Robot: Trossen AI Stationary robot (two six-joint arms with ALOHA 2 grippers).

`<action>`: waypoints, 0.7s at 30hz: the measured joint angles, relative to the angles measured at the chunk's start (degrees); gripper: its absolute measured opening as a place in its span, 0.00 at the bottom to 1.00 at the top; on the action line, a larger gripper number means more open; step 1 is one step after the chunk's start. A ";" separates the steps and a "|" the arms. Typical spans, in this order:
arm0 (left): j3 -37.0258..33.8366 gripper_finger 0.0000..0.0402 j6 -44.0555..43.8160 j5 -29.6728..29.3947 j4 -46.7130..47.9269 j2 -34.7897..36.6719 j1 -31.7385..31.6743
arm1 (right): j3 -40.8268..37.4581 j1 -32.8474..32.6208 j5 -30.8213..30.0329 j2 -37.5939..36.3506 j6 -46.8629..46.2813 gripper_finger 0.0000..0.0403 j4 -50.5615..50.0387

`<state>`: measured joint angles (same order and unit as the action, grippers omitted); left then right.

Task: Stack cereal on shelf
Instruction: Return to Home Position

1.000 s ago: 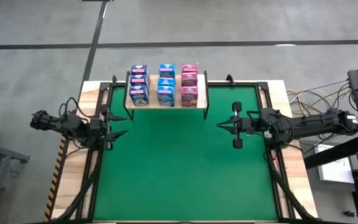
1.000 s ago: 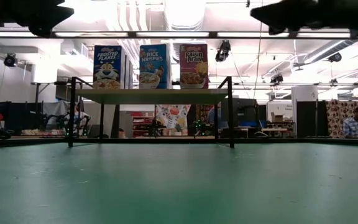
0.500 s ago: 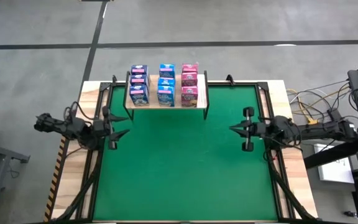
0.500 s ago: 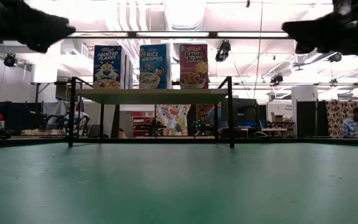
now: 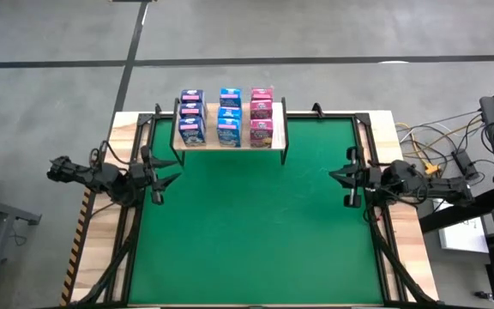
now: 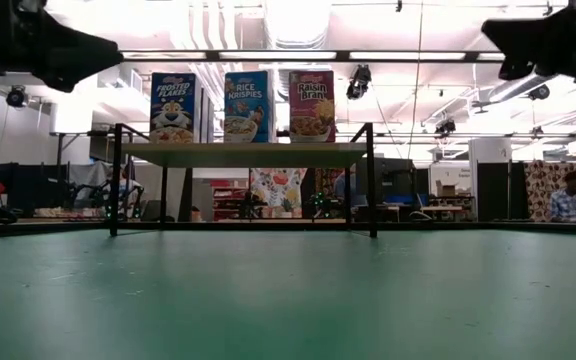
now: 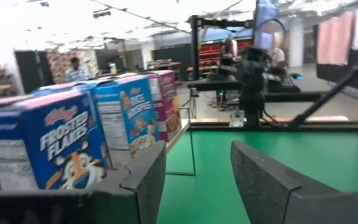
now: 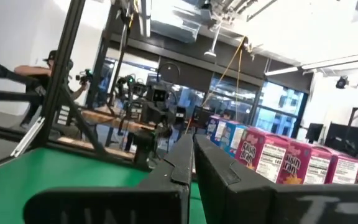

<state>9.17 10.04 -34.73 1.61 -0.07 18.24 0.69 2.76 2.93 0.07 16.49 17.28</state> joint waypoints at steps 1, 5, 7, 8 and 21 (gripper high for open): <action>0.00 0.41 -0.99 -0.59 -0.01 -0.06 0.00 | 0.00 0.00 0.05 0.11 0.01 0.02 -1.46; 0.00 0.40 -3.74 -0.78 0.29 -0.21 -0.01 | -0.01 0.00 -0.12 0.44 0.41 0.02 -0.67; 0.00 0.40 -3.67 -0.77 0.32 -0.31 -0.02 | 0.00 -0.02 -1.58 0.43 -0.94 0.02 -0.90; 0.00 0.40 -3.40 -0.77 0.31 -0.40 0.00 | -0.02 -0.02 -3.02 0.56 -2.52 0.02 -1.77; 0.00 0.40 -3.08 -0.74 0.34 -0.60 0.00 | -0.02 0.00 -5.14 2.63 -12.00 0.02 -10.58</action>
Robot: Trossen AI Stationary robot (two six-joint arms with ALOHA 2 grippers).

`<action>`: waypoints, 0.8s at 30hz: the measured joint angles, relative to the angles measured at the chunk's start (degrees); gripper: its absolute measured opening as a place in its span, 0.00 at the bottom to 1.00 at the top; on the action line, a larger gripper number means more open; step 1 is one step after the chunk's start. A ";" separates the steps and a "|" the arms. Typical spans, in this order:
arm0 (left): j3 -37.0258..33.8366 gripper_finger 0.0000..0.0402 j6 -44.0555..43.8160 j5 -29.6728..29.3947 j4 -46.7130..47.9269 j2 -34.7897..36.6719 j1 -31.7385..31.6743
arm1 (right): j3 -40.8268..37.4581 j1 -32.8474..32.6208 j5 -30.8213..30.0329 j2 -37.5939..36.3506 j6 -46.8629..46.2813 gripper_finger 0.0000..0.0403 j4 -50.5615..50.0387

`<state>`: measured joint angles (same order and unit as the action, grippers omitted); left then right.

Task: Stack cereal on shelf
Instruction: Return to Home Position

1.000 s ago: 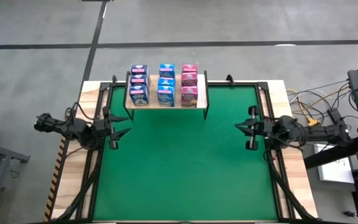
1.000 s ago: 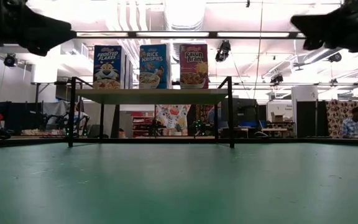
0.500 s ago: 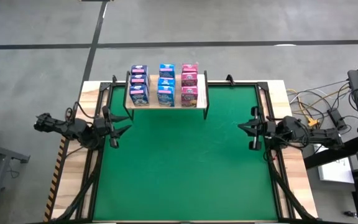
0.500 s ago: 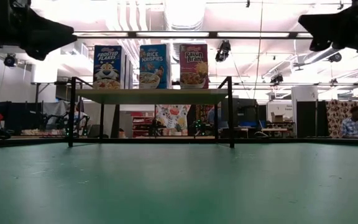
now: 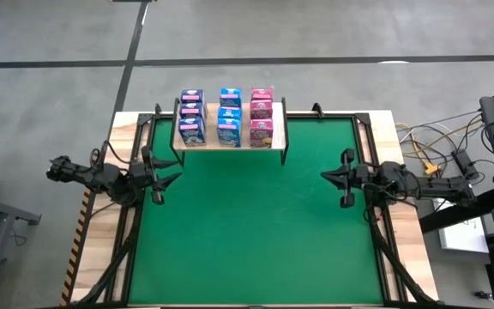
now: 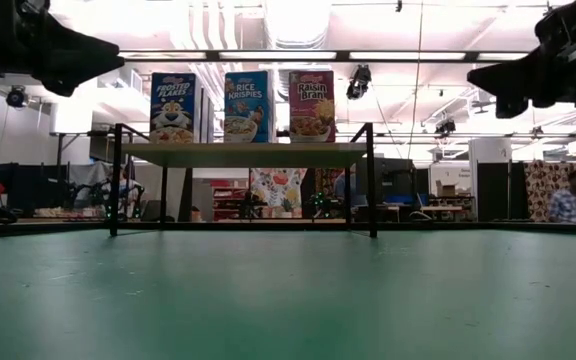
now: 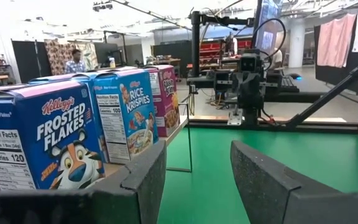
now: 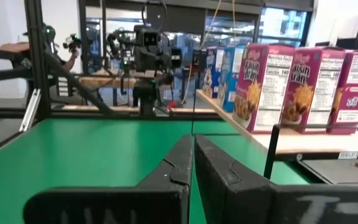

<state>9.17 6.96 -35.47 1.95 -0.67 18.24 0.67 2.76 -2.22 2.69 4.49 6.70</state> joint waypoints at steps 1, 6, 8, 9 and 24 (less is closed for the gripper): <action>0.00 0.40 0.00 0.00 0.01 0.00 0.00 | 0.00 0.00 0.00 0.07 0.03 0.02 -0.25; 0.00 0.40 0.00 0.03 0.00 0.02 -0.02 | -0.02 0.00 0.00 0.07 0.05 0.02 -0.55; 0.00 0.40 0.00 0.03 0.01 0.00 0.00 | -0.02 0.00 0.00 0.07 0.00 0.02 -0.55; 0.00 0.40 0.00 0.03 0.01 -0.02 -0.01 | -0.02 0.00 0.00 0.07 0.02 0.02 -0.55; 0.00 0.40 0.00 0.07 -0.01 -0.15 0.00 | -0.04 0.00 0.00 0.07 0.09 0.02 -0.53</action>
